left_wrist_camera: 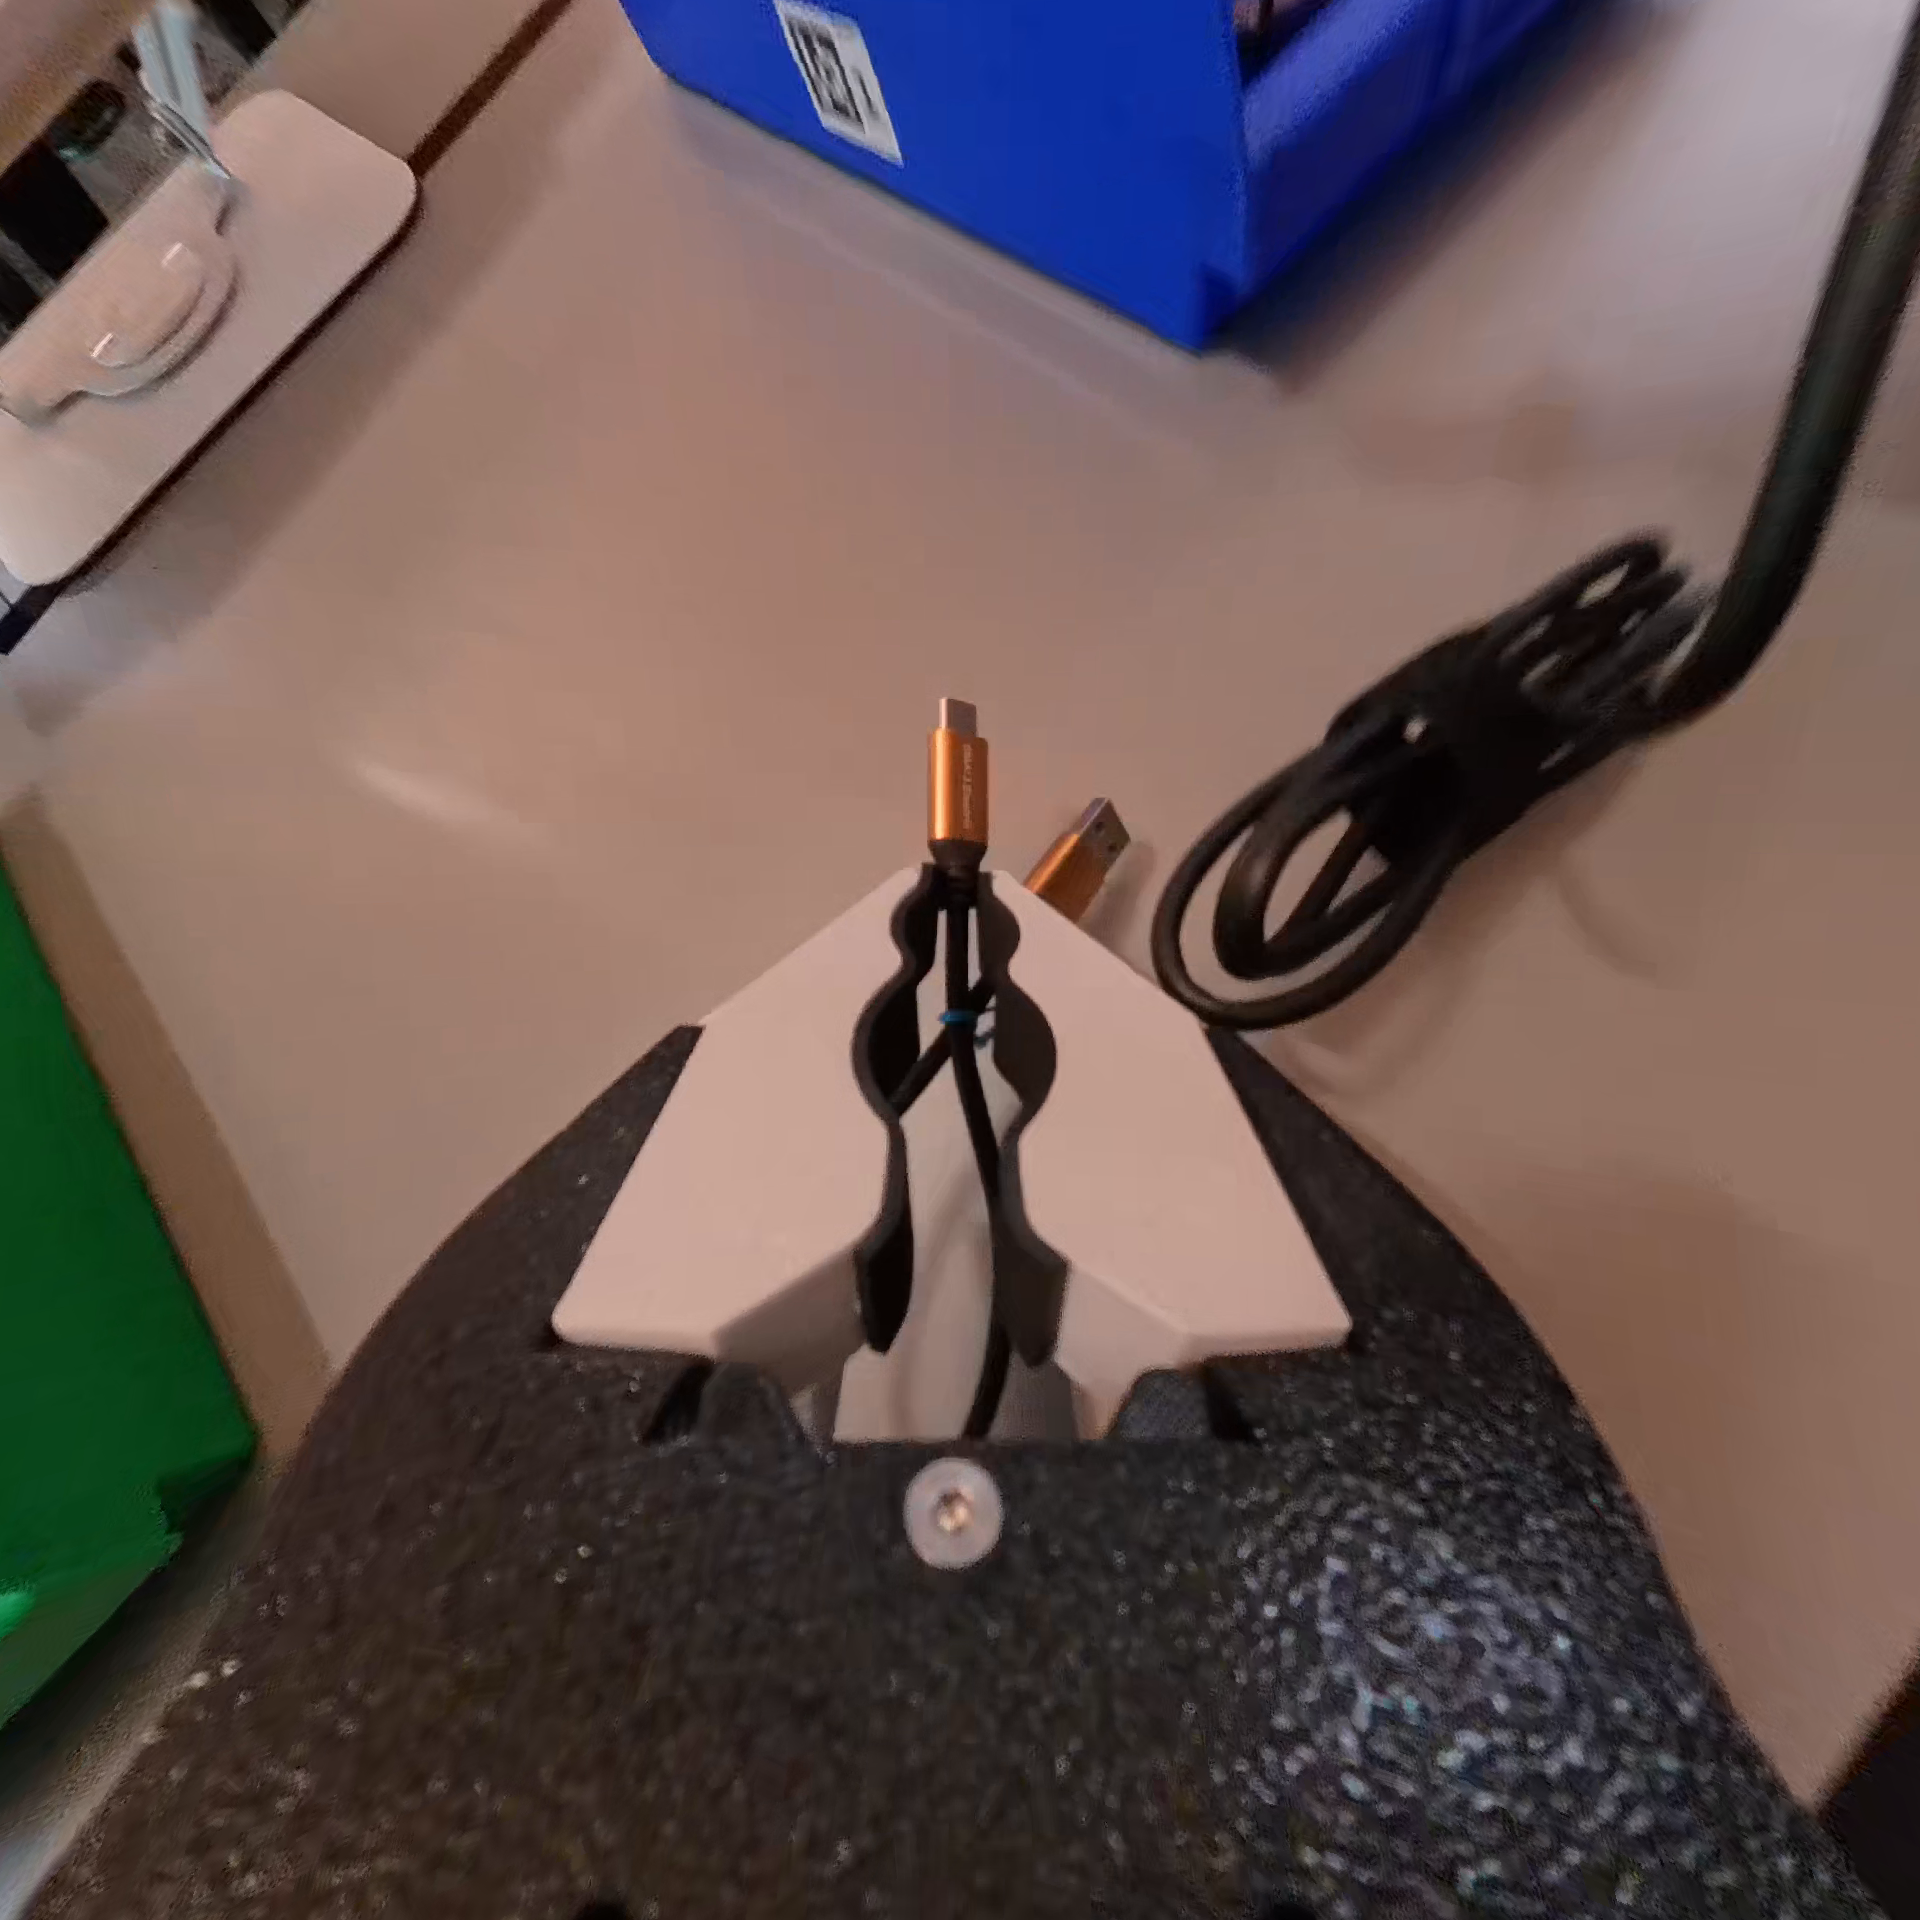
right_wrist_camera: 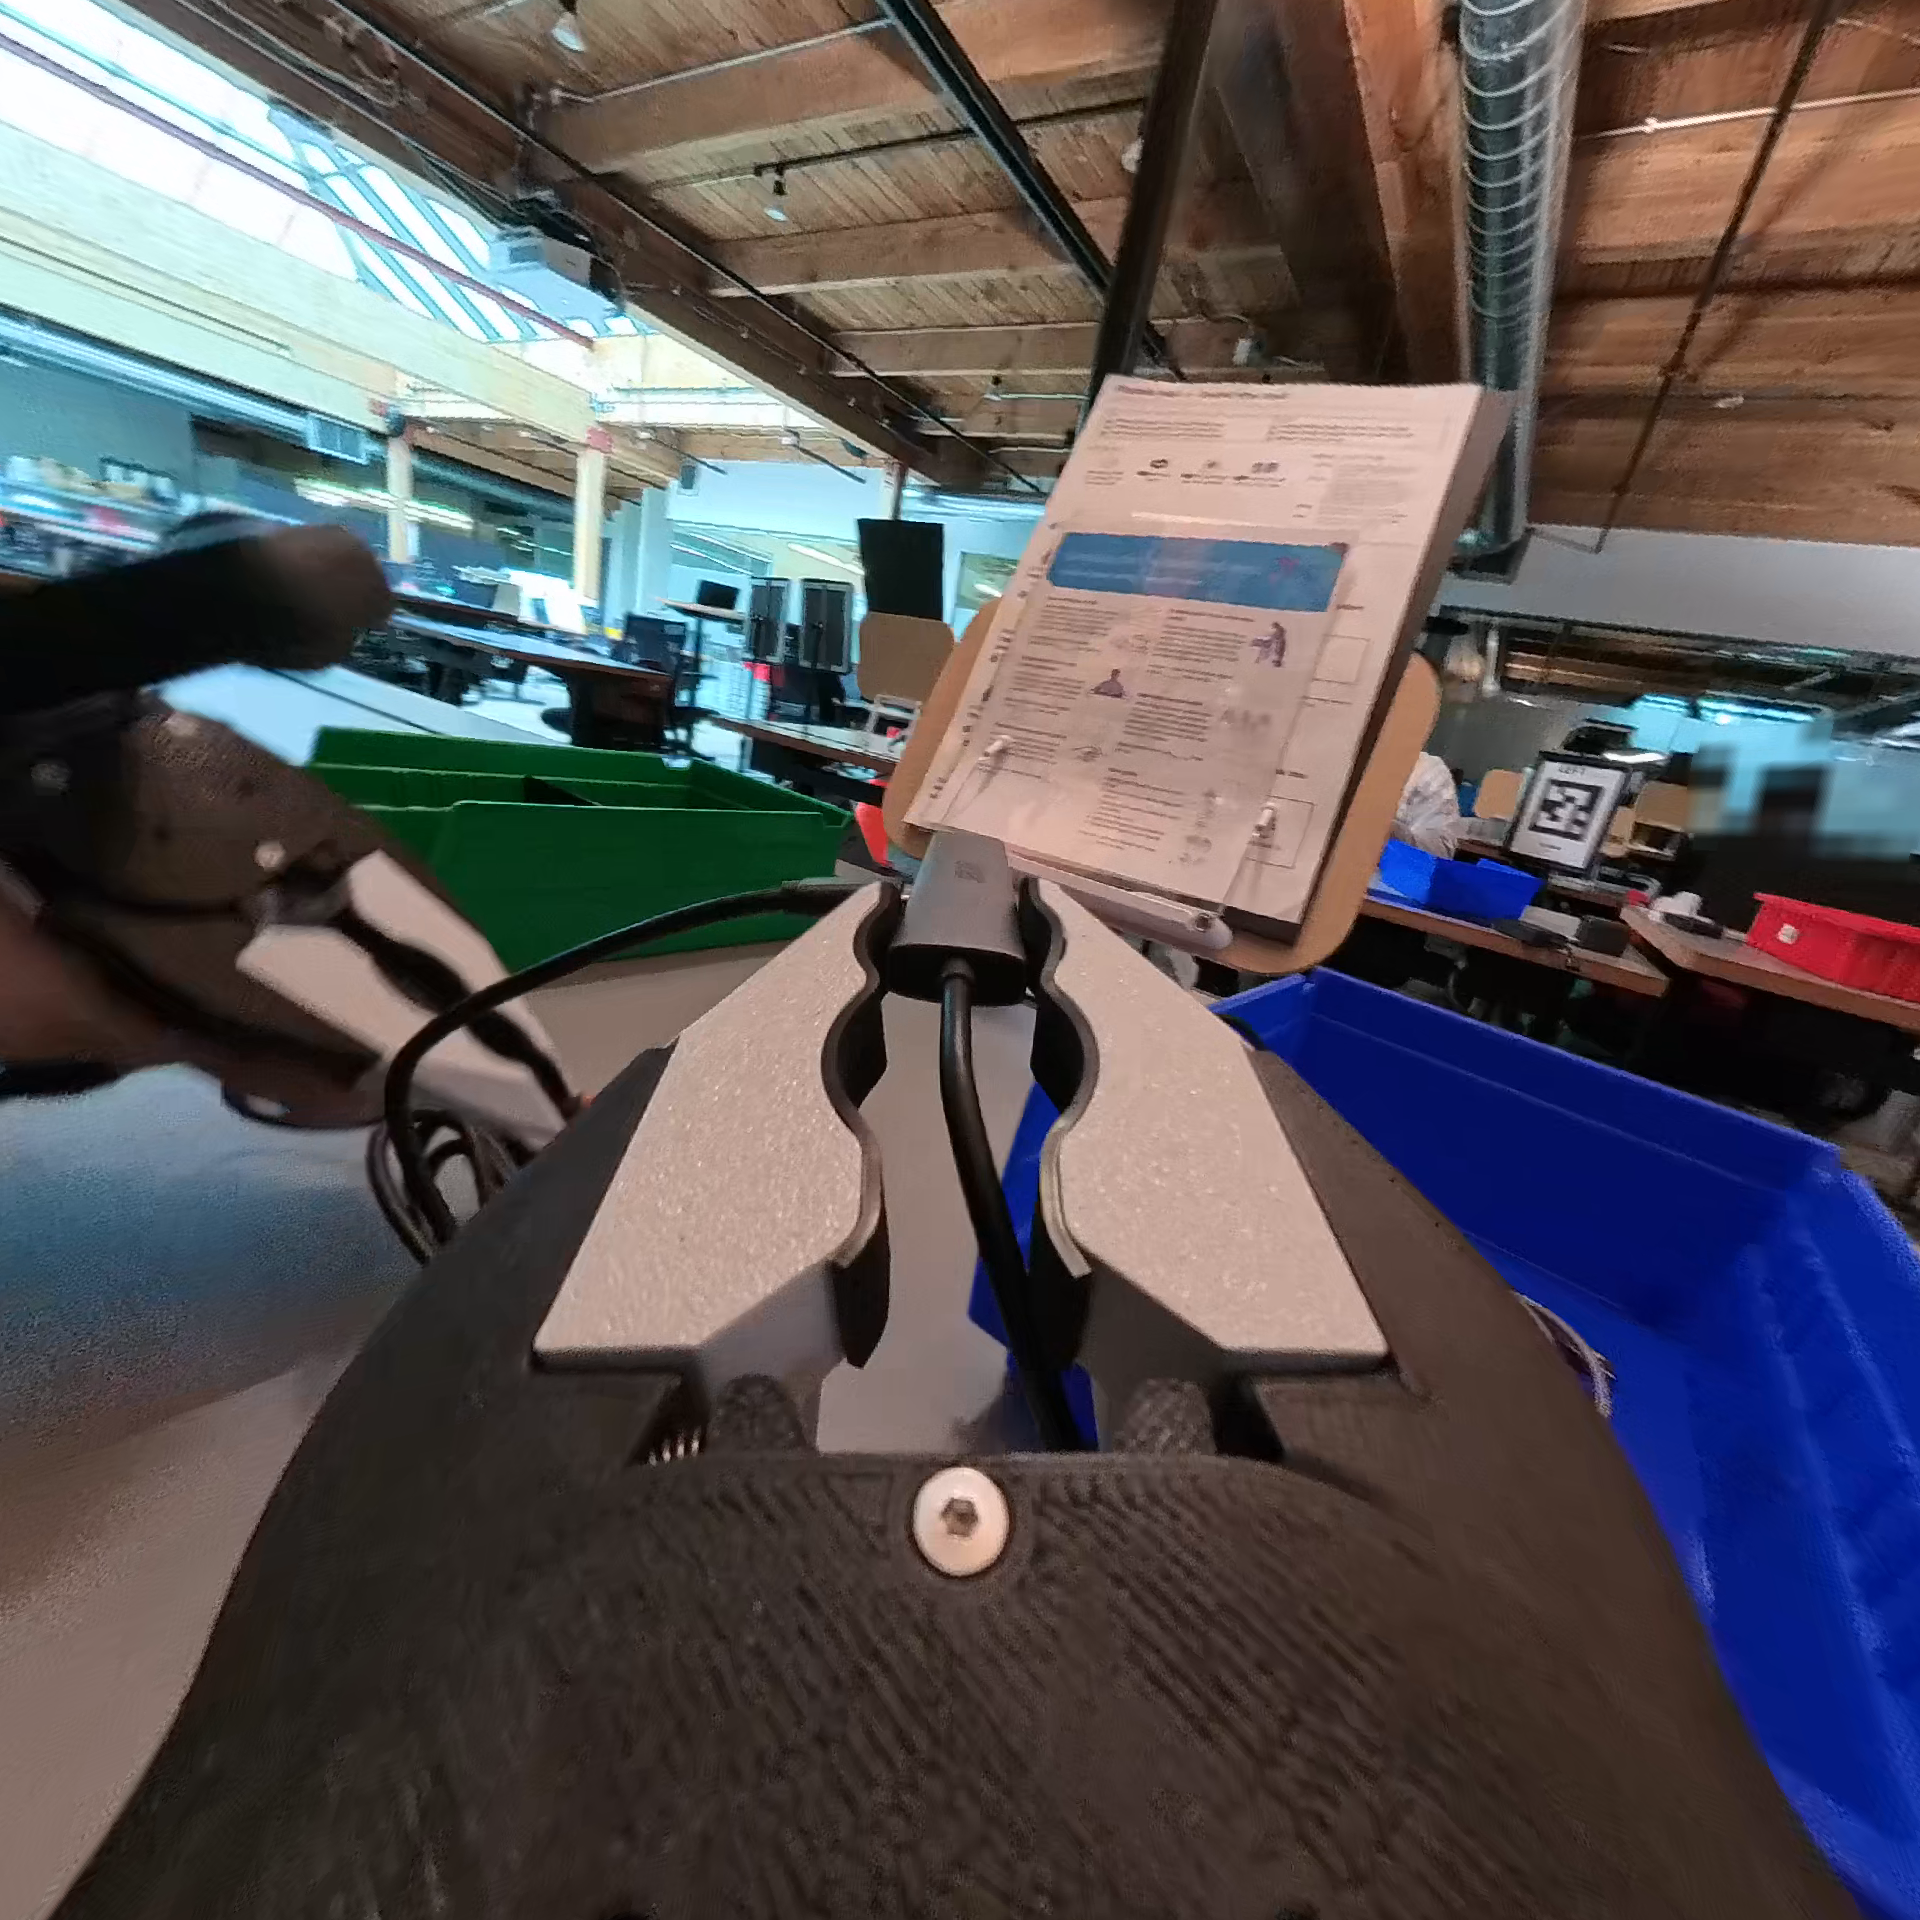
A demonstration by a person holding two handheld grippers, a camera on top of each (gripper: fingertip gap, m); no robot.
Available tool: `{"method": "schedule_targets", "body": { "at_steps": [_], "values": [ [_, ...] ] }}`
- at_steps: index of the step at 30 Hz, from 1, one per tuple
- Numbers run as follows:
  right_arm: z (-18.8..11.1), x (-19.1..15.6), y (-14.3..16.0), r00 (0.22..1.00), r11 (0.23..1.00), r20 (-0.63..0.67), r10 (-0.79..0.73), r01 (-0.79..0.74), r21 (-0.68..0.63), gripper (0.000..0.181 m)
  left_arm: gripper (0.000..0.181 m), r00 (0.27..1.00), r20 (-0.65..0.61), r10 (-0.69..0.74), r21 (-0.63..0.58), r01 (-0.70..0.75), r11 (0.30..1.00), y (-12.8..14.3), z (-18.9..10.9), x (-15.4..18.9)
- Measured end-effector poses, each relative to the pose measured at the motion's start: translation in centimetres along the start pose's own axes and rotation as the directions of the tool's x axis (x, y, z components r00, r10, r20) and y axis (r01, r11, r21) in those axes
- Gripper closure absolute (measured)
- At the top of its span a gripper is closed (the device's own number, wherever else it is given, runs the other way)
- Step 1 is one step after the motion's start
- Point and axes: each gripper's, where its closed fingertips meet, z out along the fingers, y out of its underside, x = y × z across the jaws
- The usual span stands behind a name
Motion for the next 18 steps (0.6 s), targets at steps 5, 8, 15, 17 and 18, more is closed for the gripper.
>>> {"method": "schedule_targets", "body": {
  "at_steps": [5, 8, 15, 17, 18],
  "values": [
    [0.0, -2.4, 0.3, 0.989, 0.999, 0.145, -0.019, 0.014, 0.037, 0.159, 0.177, 0.967, -0.195, -0.165, 0.025, 0.174, 0.984, -2.6, -3.6, -0.8],
    [-0.1, -3.2, 0.1, 0.981, 0.998, 0.192, -0.018, 0.006, 0.063, 0.159, 0.177, 0.885, -0.386, -0.259, 0.028, 0.292, 0.956, -4.1, -5.7, -0.3],
    [0.2, -3.6, 0.6, 0.984, 0.997, 0.176, -0.032, 0.019, 0.075, 0.159, 0.177, 0.751, -0.564, -0.343, 0.013, 0.423, 0.906, -6.9, -8.4, 1.9],
    [0.3, -4.1, 0.8, 0.982, 0.997, 0.186, -0.032, 0.019, 0.070, 0.159, 0.177, 0.728, -0.581, -0.364, -0.003, 0.446, 0.895, -7.4, -8.1, 2.4],
    [0.4, -4.3, 0.8, 0.981, 0.997, 0.189, -0.033, 0.019, 0.071, 0.159, 0.178, 0.706, -0.600, -0.375, -0.014, 0.460, 0.888, -7.6, -8.0, 2.8]
  ]
}}
